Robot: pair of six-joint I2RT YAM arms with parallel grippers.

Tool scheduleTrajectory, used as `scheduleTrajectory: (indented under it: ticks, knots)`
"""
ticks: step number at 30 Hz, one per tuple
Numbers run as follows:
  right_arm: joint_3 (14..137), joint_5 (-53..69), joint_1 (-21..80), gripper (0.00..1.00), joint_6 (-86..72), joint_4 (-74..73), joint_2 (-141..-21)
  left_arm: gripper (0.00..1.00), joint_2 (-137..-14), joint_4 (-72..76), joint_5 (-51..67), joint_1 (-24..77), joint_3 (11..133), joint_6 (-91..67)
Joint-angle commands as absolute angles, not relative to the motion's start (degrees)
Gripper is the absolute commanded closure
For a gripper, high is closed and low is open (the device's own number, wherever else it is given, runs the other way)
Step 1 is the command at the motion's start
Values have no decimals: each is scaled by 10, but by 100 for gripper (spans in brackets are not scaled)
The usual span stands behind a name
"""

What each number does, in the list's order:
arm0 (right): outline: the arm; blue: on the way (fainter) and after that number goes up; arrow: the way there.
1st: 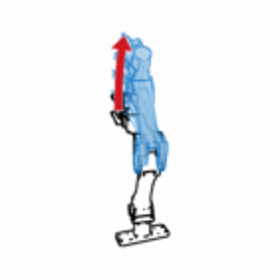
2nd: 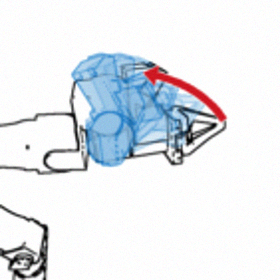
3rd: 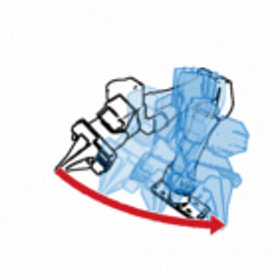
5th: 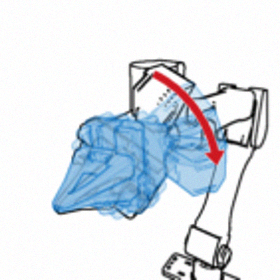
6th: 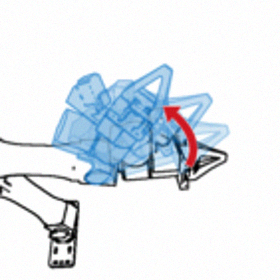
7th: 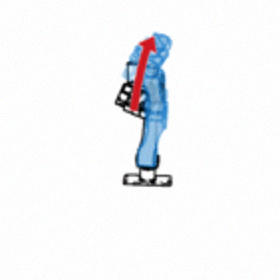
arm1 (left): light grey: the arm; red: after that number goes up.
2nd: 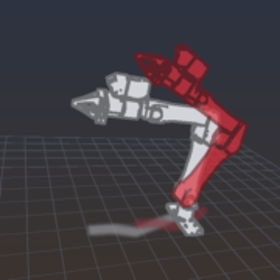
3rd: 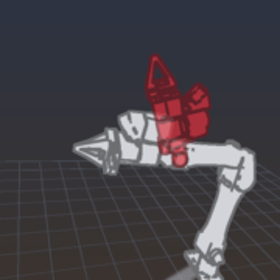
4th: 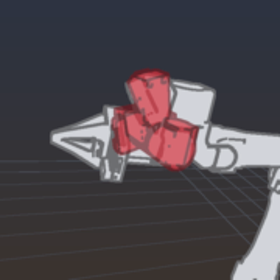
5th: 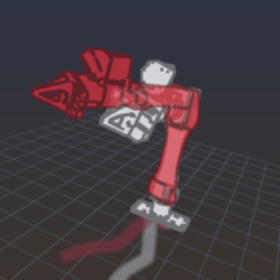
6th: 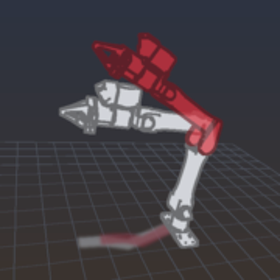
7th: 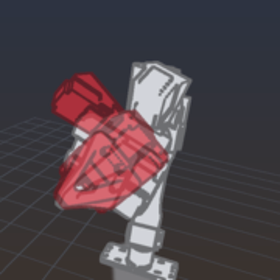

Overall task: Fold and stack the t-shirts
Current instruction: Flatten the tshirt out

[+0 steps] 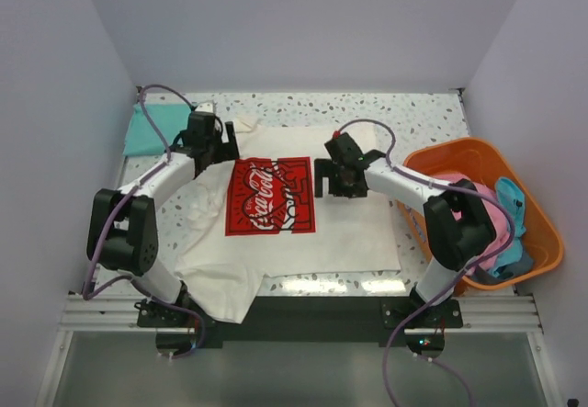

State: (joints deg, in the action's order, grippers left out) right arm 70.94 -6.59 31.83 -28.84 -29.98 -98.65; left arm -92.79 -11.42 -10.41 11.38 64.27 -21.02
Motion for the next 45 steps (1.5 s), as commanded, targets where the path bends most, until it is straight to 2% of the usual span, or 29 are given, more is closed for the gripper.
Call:
scheduleTrajectory:
  ticks: [1,11,17,26,31,35,45]
  knots:
    - [634,-77,308,1,-344,-277,-962,0,-927,-70,-60,112,606,-228]
    - [562,-128,298,1,-381,-299,-969,0,-1042,-78,-85,108,633,-250]
    - [540,-134,272,1,-381,-301,-973,0,-1069,-77,-105,105,635,-253]
    - [522,-119,235,1,-365,-285,-985,0,-1138,-104,-114,90,728,-248]
    - [536,-98,236,1,-349,-276,-982,0,-1158,-139,-142,75,780,-257]
    - [560,-84,237,1,-327,-272,-960,0,-1138,-130,-86,76,793,-242]
    - [721,-88,243,1,-272,-297,-953,0,-1066,-95,-23,98,794,-235]
